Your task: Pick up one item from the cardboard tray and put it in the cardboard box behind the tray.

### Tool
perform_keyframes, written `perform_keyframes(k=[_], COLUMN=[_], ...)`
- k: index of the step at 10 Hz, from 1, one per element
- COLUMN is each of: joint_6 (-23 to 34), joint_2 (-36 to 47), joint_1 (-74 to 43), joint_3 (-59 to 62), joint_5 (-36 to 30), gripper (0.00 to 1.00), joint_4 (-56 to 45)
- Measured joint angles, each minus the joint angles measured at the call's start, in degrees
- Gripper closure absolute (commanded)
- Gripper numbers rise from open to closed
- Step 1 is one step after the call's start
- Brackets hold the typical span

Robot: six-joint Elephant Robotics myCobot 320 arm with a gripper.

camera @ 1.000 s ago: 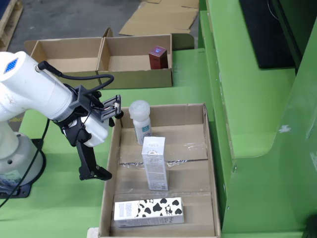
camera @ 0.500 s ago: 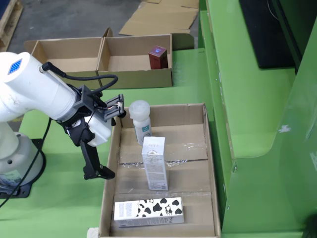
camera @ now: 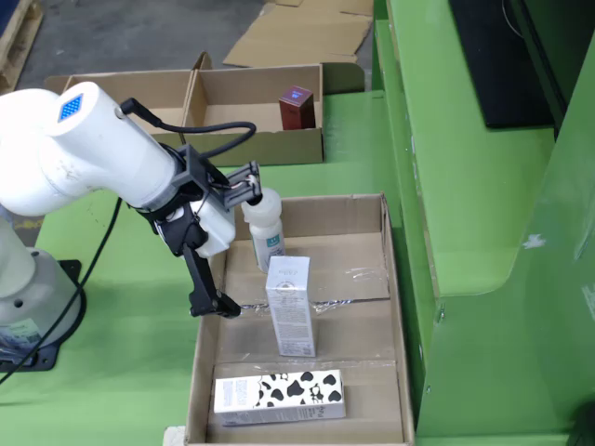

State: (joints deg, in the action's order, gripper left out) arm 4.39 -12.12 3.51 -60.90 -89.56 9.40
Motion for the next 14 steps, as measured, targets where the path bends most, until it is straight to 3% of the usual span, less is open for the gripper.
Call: perform_keyframes(k=[4, 14], joint_6=[-3.69, -3.34], joint_2=[-9.14, -29.62], joint_1=[6.68, 5.36], joint_3=[11.25, 37.35], joint_5=[3.96, 3.17], gripper=[0.0, 0.0], joint_4=[-5.89, -20.29])
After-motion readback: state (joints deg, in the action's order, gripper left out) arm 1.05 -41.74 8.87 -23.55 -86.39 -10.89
